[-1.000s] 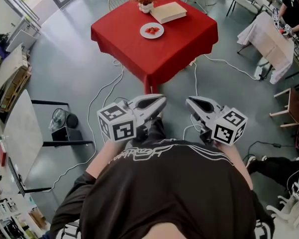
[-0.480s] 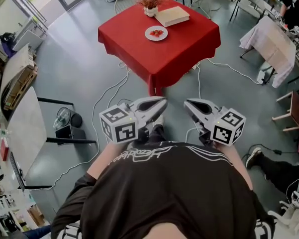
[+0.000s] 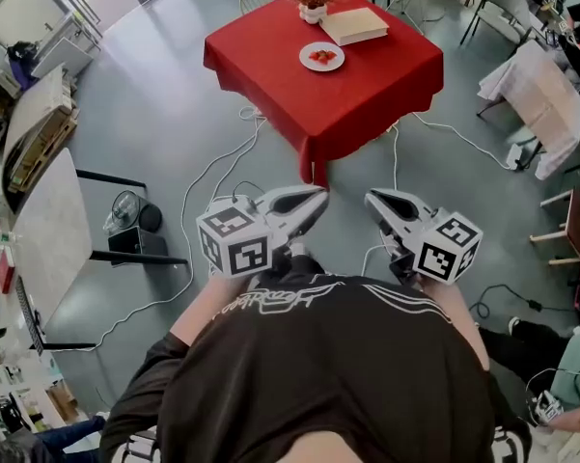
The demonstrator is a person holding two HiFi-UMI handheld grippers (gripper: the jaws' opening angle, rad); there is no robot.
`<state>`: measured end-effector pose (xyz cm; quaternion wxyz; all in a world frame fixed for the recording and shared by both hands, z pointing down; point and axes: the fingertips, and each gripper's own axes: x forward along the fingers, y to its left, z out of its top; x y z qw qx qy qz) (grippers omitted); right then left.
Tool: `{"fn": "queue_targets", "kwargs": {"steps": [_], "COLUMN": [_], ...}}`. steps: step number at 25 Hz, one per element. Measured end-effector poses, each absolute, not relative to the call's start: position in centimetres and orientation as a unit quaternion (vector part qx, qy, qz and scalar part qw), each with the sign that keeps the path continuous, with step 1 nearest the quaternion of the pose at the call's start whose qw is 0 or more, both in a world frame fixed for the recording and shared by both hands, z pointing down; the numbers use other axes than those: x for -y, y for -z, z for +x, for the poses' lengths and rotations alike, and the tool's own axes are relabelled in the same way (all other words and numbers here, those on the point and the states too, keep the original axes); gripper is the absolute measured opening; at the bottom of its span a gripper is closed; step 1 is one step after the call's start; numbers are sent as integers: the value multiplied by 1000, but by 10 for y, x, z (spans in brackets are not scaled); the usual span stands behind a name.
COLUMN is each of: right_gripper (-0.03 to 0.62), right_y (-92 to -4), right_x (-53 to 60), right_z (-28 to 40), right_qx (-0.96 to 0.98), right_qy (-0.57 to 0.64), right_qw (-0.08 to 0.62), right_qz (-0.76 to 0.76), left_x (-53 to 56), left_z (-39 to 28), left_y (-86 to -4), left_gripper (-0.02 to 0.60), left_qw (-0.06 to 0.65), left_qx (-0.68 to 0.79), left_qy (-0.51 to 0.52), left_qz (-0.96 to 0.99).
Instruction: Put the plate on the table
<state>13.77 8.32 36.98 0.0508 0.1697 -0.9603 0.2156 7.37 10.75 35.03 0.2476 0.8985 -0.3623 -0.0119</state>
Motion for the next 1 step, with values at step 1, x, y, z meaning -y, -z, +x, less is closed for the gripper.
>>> {"fn": "queue_targets", "kwargs": {"steps": [1], "right_gripper": [8], "right_y": [-372], "right_x": [-83], "right_z": [135], "right_qx": [960], "right_qy": [-216], "right_qw": [52], "right_qz": [170], "left_x": [-107], "left_z": [72], "left_y": [-352], "left_gripper": [6], "left_qw": [247], "left_qx": [363], "left_qy": [11], "left_qz": [899]}}
